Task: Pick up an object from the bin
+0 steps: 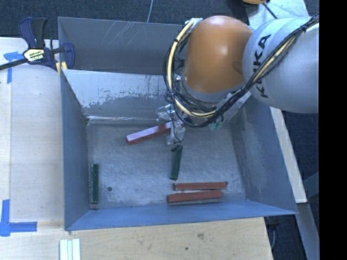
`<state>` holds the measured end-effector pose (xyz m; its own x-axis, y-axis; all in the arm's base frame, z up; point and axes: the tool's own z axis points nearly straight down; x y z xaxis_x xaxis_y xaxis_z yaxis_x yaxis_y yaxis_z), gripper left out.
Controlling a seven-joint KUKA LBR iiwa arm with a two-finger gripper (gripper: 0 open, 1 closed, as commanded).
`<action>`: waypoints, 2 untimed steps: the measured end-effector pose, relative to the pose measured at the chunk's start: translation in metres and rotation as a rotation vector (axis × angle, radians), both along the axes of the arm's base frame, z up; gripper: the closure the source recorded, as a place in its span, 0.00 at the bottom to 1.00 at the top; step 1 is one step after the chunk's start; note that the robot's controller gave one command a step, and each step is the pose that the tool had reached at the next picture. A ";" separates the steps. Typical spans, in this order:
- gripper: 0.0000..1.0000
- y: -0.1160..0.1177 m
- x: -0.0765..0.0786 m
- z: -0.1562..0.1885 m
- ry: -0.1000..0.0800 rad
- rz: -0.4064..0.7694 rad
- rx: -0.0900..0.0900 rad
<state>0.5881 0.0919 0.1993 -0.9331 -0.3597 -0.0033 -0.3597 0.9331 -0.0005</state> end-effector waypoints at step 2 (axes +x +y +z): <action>1.00 0.000 0.000 0.003 0.001 0.015 0.000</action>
Offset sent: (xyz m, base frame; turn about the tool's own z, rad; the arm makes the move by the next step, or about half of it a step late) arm 0.0303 -0.0206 0.1281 -0.4976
